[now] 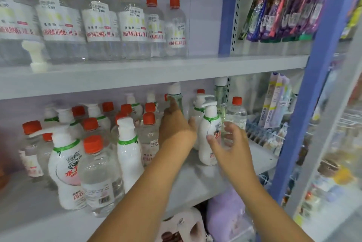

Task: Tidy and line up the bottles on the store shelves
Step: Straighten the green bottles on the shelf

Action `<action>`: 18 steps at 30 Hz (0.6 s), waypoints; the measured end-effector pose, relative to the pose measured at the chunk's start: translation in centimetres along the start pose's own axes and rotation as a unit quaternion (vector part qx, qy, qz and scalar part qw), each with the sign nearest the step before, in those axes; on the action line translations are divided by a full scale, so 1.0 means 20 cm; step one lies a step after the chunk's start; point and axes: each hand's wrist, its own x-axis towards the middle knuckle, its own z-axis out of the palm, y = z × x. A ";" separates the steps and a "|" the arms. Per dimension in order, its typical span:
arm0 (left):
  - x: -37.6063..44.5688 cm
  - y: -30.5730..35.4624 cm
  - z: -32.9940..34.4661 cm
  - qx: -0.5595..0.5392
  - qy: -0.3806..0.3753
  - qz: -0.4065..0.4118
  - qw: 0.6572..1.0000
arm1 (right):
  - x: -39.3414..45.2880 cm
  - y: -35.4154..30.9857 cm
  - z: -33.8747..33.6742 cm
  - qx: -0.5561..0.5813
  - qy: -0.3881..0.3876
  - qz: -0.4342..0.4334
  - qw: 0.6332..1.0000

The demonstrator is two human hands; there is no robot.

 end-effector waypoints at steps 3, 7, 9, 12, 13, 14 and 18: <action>0.02 0.01 0.02 0.017 0.036 -0.003 0.999 | 0.09 0.04 0.04 0.024 -0.092 0.018 0.995; -0.10 -0.03 0.01 -0.043 0.071 0.048 0.995 | 0.16 0.12 0.05 0.027 -0.121 0.020 0.992; -0.18 -0.05 0.00 -0.062 0.120 0.074 0.988 | 0.18 0.18 -0.02 0.036 -0.104 0.027 0.994; -0.24 -0.06 -0.01 -0.062 0.159 0.039 0.984 | 0.22 0.26 -0.20 0.049 -0.068 0.048 0.995; -0.24 -0.06 -0.01 -0.055 0.171 0.032 0.983 | 0.24 0.29 -0.26 0.043 -0.061 0.053 0.996; -0.24 -0.06 0.00 -0.048 0.181 0.029 0.982 | 0.26 0.31 -0.32 0.035 -0.053 0.055 0.996; -0.23 -0.04 0.04 0.004 0.195 0.026 0.980 | 0.38 0.46 -0.43 0.028 -0.034 0.033 0.998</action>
